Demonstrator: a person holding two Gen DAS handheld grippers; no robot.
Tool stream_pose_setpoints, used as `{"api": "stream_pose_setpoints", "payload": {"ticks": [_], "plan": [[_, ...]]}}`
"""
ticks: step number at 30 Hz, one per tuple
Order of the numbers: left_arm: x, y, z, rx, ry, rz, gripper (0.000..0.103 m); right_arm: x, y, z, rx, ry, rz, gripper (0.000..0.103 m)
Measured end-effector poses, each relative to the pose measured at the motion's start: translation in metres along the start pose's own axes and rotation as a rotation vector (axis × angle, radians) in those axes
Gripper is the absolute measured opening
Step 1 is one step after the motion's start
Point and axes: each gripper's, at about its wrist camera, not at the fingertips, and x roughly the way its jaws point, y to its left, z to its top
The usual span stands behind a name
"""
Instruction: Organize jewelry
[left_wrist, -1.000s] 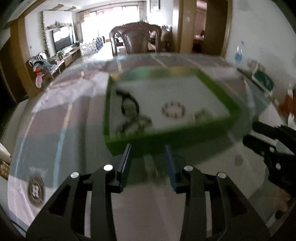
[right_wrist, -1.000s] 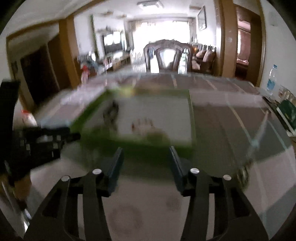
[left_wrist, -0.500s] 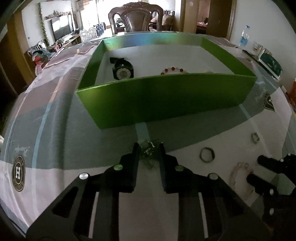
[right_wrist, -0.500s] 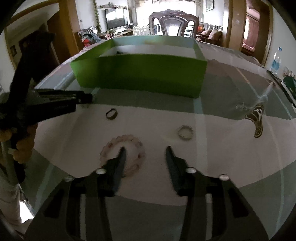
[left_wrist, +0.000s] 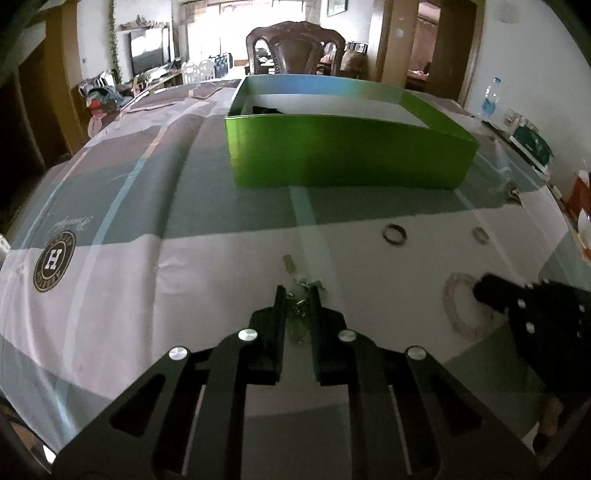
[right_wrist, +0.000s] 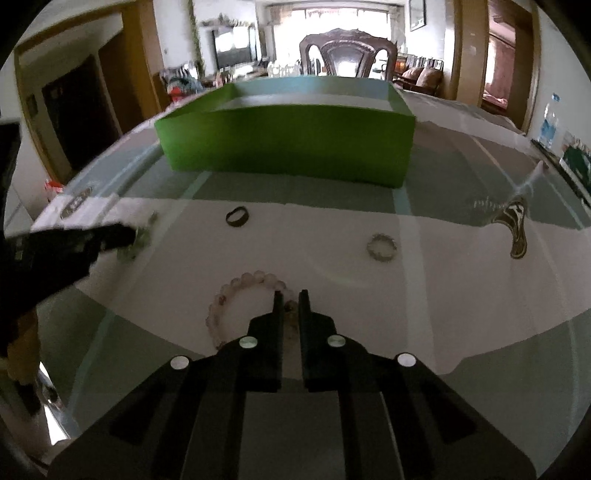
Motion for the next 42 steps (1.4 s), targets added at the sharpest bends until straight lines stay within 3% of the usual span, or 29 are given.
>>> {"api": "stream_pose_setpoints", "payload": {"ticks": [6,12,42], "plan": [[-0.010,-0.002,-0.005,-0.014,-0.034,-0.018,0.012,0.000,0.006,0.001,-0.006,-0.011,-0.027,0.008],[-0.018,-0.018,-0.010,0.034,-0.054,-0.044,0.012,-0.001,0.000,0.000,0.018,-0.011,-0.011,0.008],[-0.003,-0.019,-0.013,0.036,-0.088,0.042,0.012,-0.004,-0.007,-0.001,0.056,-0.030,-0.007,0.008]]}}
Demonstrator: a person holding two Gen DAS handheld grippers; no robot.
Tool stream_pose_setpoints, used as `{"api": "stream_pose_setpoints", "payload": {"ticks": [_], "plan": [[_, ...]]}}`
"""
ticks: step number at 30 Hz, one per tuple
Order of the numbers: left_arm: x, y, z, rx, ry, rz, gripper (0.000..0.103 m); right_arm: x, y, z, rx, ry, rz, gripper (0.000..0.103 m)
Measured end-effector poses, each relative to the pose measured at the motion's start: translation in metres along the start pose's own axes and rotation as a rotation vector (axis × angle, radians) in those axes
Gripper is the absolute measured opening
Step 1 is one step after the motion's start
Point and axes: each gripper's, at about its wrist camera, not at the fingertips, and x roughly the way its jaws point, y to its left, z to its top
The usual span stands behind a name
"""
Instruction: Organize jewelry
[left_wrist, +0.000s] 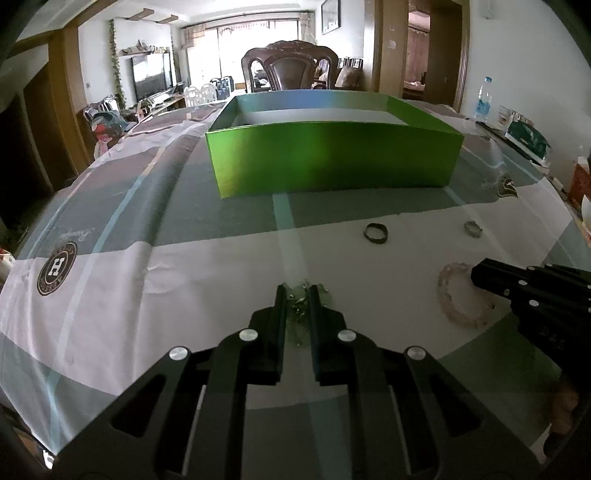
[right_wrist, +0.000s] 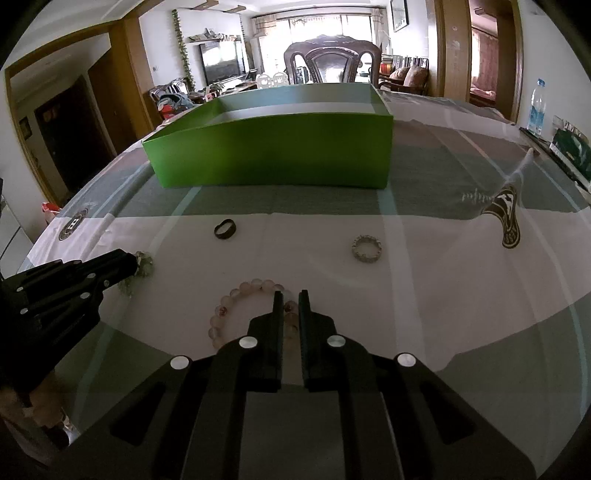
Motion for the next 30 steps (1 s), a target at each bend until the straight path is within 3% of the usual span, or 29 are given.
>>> {"api": "stream_pose_setpoints", "payload": {"ticks": [30], "plan": [[-0.0010,0.0003,0.0003,0.009,-0.012,-0.013,0.012,-0.0027,-0.0034,0.0014,0.023,-0.019,0.006,0.008]]}}
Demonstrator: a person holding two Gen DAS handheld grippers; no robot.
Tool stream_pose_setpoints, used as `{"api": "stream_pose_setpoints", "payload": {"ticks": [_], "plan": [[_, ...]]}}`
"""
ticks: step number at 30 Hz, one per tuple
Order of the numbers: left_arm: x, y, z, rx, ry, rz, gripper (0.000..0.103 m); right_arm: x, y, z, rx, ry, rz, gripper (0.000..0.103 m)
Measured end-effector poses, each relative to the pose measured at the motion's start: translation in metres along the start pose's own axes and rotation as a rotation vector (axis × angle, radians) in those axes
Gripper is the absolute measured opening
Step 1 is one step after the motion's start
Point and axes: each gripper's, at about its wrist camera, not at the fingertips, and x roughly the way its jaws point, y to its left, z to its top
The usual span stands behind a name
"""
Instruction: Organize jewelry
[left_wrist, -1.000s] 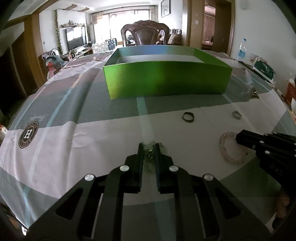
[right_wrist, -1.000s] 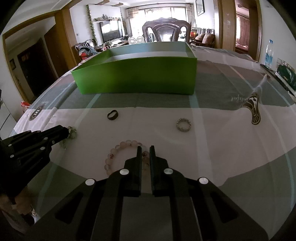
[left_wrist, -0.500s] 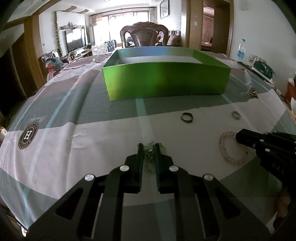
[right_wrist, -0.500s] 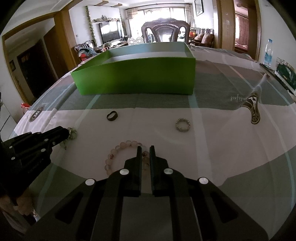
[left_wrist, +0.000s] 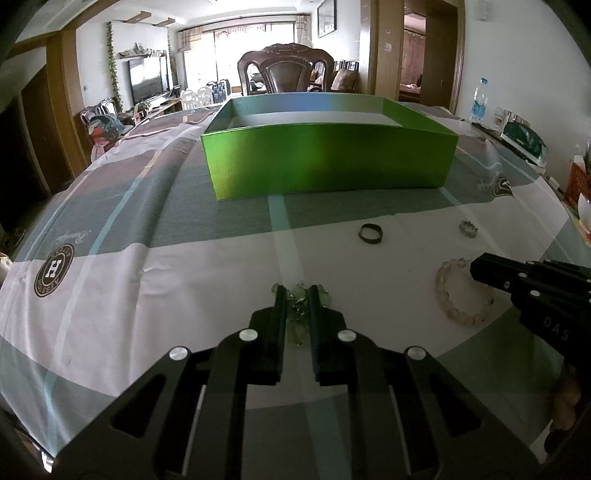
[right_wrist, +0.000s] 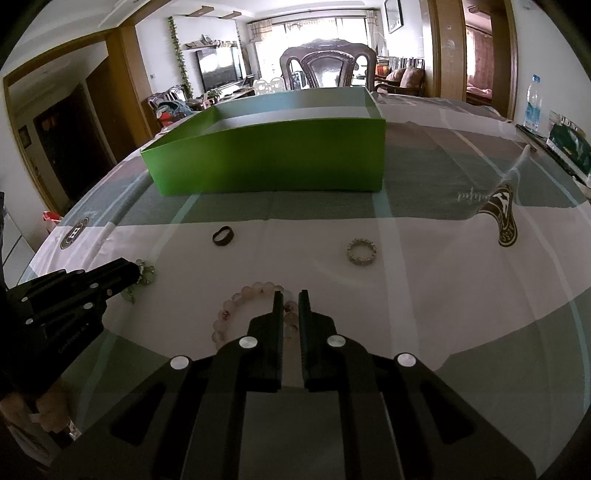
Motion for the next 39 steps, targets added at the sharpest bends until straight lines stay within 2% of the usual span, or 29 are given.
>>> {"api": "stream_pose_setpoints", "payload": {"ticks": [20,25,26,27,32,35,36,37,39], "plan": [[0.000,0.002,0.000,-0.015,0.001,-0.017,0.012,-0.003,-0.009,0.003,0.050,-0.004,0.015,0.008],[-0.013,0.000,0.004,0.018,-0.060,0.051,0.011,-0.013,-0.006,0.008,0.036,-0.017,-0.006,0.008],[-0.017,0.002,0.006,0.012,-0.066,0.040,0.010,-0.018,-0.006,0.010,0.033,-0.029,-0.007,0.008],[-0.021,0.004,0.009,0.005,-0.070,0.026,0.003,-0.024,-0.005,0.013,0.029,-0.043,-0.008,0.008],[-0.043,0.014,0.035,-0.005,-0.110,-0.021,0.002,-0.054,0.003,0.037,-0.023,-0.127,-0.027,0.008],[-0.045,0.019,0.043,-0.005,-0.108,-0.029,0.003,-0.051,0.006,0.043,-0.055,-0.103,-0.048,0.009],[-0.042,0.022,0.042,-0.013,-0.101,-0.029,0.005,-0.047,0.006,0.042,-0.057,-0.084,-0.056,0.018],[-0.040,0.023,0.041,-0.017,-0.091,-0.032,0.013,-0.037,0.005,0.039,-0.055,-0.051,-0.068,0.034],[-0.026,0.027,0.034,-0.029,-0.044,-0.042,0.022,-0.017,0.006,0.028,-0.069,0.018,-0.089,0.038]]}}
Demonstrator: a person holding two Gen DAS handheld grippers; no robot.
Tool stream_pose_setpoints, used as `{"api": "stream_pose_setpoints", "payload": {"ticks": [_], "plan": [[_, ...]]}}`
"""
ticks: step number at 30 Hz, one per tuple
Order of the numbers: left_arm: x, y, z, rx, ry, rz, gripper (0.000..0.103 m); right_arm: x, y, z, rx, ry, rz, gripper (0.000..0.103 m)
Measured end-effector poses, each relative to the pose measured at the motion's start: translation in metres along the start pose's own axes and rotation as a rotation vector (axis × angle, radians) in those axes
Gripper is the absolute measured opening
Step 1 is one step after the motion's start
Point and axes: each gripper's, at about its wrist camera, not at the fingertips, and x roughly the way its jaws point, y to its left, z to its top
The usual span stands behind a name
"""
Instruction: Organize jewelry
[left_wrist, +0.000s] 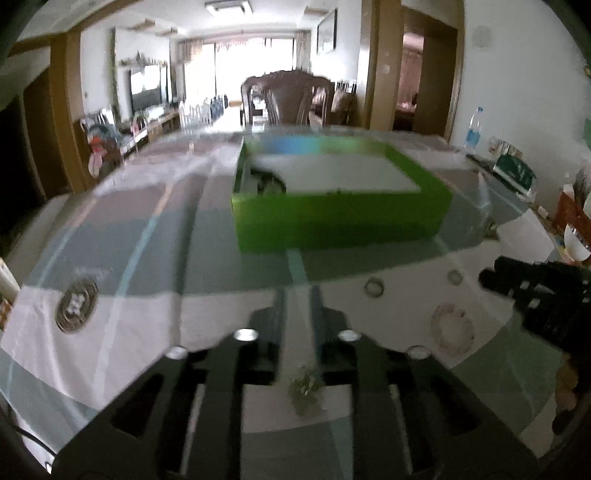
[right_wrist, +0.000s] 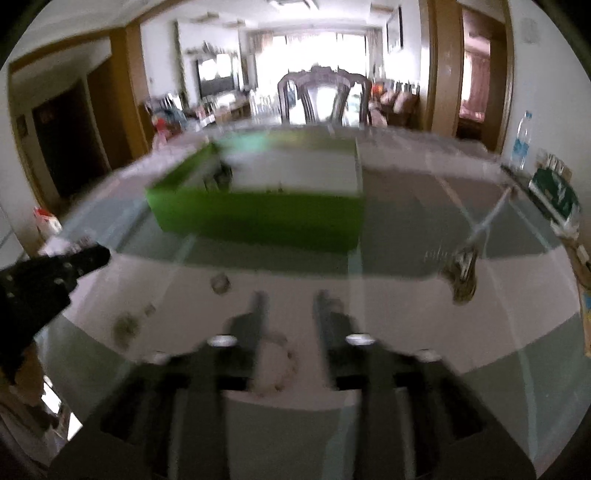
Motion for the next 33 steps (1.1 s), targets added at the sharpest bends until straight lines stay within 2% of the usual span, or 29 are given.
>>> {"api": "stream_pose_setpoints", "payload": {"ticks": [3,5,6,10,11,15,16,23,27,28,33], "plan": [[0.020,0.005,-0.012,-0.015,0.071,-0.005,0.023,0.020,0.005,-0.011,-0.015,0.058,-0.019,0.038],[0.030,0.007,-0.019,-0.022,0.113,-0.006,0.029,0.031,0.008,-0.015,-0.021,0.085,-0.034,0.038],[0.032,0.006,-0.021,-0.021,0.120,-0.005,0.032,0.033,0.009,-0.016,-0.021,0.084,-0.039,0.037],[0.036,0.001,-0.027,-0.006,0.140,-0.006,0.031,0.036,0.010,-0.016,-0.016,0.084,-0.034,0.037],[0.037,0.000,-0.029,-0.004,0.146,-0.006,0.030,0.036,0.011,-0.016,-0.015,0.082,-0.025,0.035],[0.035,-0.006,-0.031,0.009,0.148,-0.011,0.009,0.034,0.014,-0.017,-0.031,0.081,-0.002,0.011],[0.037,-0.007,-0.032,0.014,0.156,-0.004,0.007,0.034,0.017,-0.017,-0.038,0.082,0.000,0.010],[0.027,-0.010,-0.030,0.032,0.130,0.013,0.007,0.029,0.020,-0.018,-0.041,0.073,0.001,0.009],[0.013,-0.007,-0.021,0.026,0.095,0.006,0.005,0.016,0.020,-0.012,-0.038,0.036,0.003,0.008],[0.007,-0.006,-0.016,0.023,0.083,-0.005,0.000,0.010,0.020,-0.008,-0.036,0.019,0.005,0.008],[-0.016,-0.008,0.024,0.056,0.008,-0.002,0.001,-0.022,0.019,0.029,-0.056,-0.093,0.001,0.008]]}}
